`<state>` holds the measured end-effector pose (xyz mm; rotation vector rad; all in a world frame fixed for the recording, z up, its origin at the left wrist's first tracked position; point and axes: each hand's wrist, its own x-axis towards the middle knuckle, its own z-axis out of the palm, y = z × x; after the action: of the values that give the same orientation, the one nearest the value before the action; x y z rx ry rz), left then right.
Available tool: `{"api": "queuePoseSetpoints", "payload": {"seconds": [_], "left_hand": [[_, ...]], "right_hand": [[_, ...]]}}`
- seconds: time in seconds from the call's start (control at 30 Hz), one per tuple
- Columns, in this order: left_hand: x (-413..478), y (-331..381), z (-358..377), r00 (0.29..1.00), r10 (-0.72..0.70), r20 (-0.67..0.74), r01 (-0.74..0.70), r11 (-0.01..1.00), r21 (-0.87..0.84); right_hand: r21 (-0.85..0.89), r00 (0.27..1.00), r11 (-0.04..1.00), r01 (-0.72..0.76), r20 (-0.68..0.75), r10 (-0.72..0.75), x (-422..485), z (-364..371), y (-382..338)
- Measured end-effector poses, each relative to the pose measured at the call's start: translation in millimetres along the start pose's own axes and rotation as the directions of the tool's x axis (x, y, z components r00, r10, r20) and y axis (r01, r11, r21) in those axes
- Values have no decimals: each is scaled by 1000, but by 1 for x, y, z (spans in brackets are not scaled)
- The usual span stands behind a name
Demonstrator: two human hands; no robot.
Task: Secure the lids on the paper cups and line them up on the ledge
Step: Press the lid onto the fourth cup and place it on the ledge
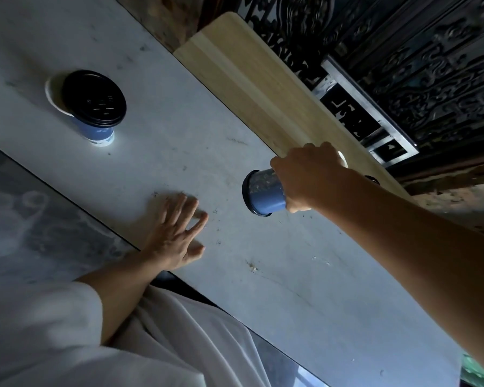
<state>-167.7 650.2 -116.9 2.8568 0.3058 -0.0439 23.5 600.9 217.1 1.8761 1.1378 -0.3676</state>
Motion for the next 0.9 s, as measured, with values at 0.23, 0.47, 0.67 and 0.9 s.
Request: {"api": "queuePoseSetpoints", "payload": {"seconds": [0.23, 0.47, 0.67, 0.9], "left_hand": [[1, 0, -2, 1000, 17, 17, -17, 1000, 17], [3, 1, -9, 996, 12, 87, -12, 1000, 5], [37, 10, -19, 987, 20, 158, -21, 1000, 4], [133, 53, -40, 996, 10, 90, -11, 1000, 7]], "right_hand": [[43, 1000, 999, 7, 22, -8, 0, 4, 2], [65, 999, 998, 9, 43, -12, 7, 14, 8], [397, 962, 918, 4, 250, -112, 25, 26, 32], [945, 977, -315, -85, 142, 160, 66, 82, 108]]}}
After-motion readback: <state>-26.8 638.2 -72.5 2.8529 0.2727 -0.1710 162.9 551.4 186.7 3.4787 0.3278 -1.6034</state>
